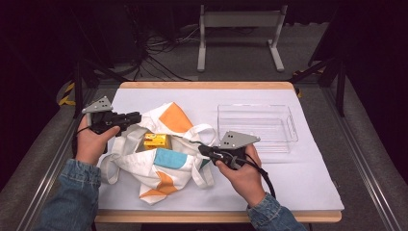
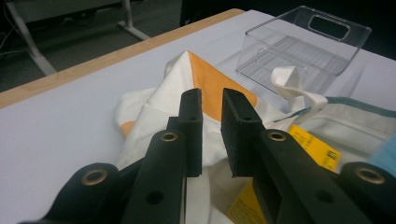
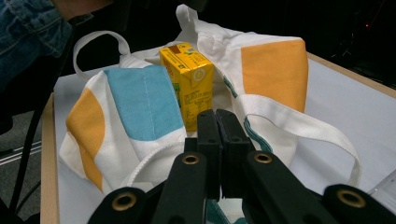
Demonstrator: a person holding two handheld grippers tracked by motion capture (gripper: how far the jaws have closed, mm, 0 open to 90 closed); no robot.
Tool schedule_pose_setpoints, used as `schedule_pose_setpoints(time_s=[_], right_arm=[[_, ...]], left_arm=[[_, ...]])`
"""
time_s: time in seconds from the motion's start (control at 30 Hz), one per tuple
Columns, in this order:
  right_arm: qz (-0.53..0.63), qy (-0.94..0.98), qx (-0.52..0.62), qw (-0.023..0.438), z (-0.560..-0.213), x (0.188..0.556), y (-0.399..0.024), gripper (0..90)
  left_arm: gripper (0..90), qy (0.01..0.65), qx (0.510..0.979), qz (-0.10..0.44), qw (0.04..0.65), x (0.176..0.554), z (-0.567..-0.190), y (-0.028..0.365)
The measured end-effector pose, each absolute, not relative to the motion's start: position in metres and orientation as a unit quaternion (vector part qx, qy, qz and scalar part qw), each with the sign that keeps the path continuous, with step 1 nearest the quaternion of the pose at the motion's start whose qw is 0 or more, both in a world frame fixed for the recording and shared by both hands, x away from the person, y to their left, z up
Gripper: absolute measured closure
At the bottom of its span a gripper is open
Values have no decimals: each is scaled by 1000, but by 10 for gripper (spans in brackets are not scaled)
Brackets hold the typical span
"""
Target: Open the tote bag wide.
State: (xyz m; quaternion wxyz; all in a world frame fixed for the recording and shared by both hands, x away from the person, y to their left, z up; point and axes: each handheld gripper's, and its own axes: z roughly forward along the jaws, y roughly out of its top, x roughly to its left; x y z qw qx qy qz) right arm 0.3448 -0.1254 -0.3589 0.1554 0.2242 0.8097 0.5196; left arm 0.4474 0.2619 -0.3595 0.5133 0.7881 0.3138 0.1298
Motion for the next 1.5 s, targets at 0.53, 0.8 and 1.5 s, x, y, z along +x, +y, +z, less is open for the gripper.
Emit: schedule_pose_setpoints(time_s=[0.53,0.8,1.5], right_arm=[[530,810,198,154,-355,333,-114,884],[550,813,140,132,-359,320,-69,892],[425,878,200,98,-446,355,-48,900]], left_arm=[[892,361,809,116,449,454,-415,253],[900,362,819,109,431,450,-423,249],[900,386,795,90,459,442,-438,266]])
